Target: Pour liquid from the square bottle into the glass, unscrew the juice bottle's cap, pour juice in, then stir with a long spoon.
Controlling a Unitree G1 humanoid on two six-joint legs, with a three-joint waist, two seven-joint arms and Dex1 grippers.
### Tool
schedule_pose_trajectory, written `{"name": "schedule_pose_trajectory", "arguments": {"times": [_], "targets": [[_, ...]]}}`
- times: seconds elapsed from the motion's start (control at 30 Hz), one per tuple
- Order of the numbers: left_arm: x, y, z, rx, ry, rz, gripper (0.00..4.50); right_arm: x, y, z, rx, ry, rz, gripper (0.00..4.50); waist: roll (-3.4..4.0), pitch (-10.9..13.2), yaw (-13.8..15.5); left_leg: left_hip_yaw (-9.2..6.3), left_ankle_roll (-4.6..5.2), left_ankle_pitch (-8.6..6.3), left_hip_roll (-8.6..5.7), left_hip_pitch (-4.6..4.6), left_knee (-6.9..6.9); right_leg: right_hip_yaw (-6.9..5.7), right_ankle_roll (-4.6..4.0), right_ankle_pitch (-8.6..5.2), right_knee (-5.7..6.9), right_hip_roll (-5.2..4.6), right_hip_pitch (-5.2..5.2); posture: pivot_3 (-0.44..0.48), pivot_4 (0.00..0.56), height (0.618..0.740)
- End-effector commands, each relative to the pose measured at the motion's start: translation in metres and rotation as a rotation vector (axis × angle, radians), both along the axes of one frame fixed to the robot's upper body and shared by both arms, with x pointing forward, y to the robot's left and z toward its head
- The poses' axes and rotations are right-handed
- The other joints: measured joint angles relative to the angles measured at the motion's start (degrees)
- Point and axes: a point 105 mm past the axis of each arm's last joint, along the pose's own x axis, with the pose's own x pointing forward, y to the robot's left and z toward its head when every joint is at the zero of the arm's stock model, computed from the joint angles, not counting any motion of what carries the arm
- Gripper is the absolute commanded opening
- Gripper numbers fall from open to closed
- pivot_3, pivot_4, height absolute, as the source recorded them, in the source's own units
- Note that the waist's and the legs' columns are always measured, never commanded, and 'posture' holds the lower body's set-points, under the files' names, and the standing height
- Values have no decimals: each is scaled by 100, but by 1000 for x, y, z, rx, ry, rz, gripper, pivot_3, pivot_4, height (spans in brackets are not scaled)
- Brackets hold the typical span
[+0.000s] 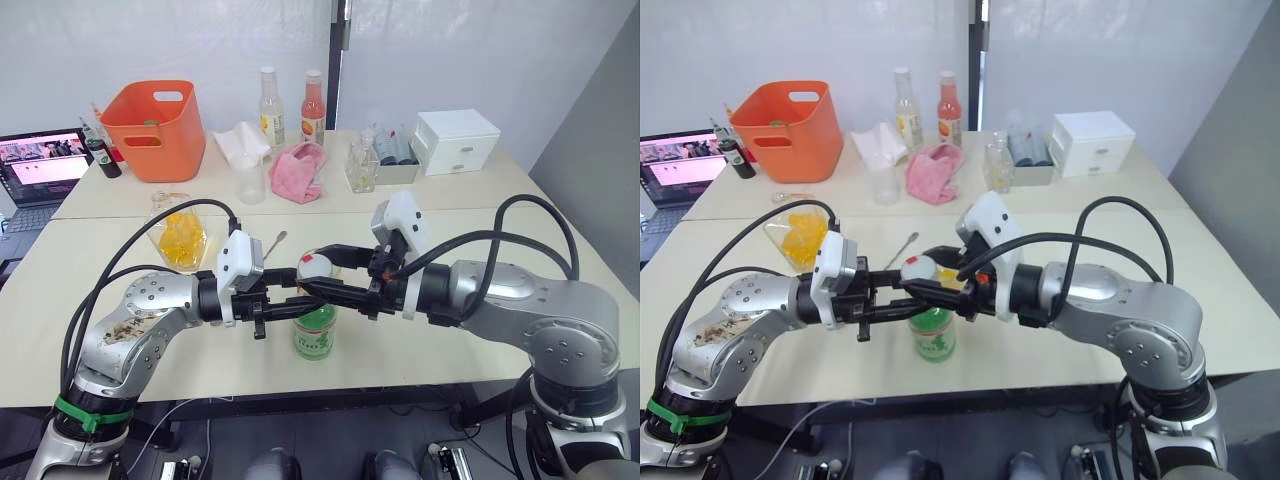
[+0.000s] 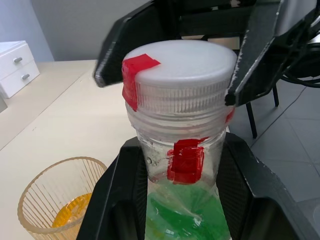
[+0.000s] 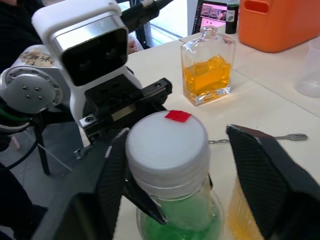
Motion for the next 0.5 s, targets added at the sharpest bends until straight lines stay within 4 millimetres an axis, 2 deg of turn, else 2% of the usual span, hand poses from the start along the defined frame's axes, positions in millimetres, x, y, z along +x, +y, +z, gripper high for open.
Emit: {"name": "schedule_pose_trajectory", "arguments": {"times": [0.03,0.27,0.37,0.5], "targets": [[-2,-2,0,20,-5,-10,1454,-3,1,6,4,-35,8,1689,0,0,0,0,0,0,0,0,0,0,0,0,0,0,0,0,150,713],[-3,-2,1,24,-7,-10,1454,-1,3,13,25,-60,55,1688,0,0,-3,0,0,0,0,0,0,0,0,0,1,1,0,0,150,713],[-3,-2,2,26,-7,-10,1454,-7,4,19,19,-125,261,1688,0,0,-6,0,1,0,-1,0,2,2,0,0,-1,1,-1,0,150,713],[-3,-2,1,30,-7,-13,1454,9,2,11,-72,-154,478,1688,0,0,-25,1,5,-2,-1,0,4,3,1,0,-2,4,-2,0,150,713]]}}
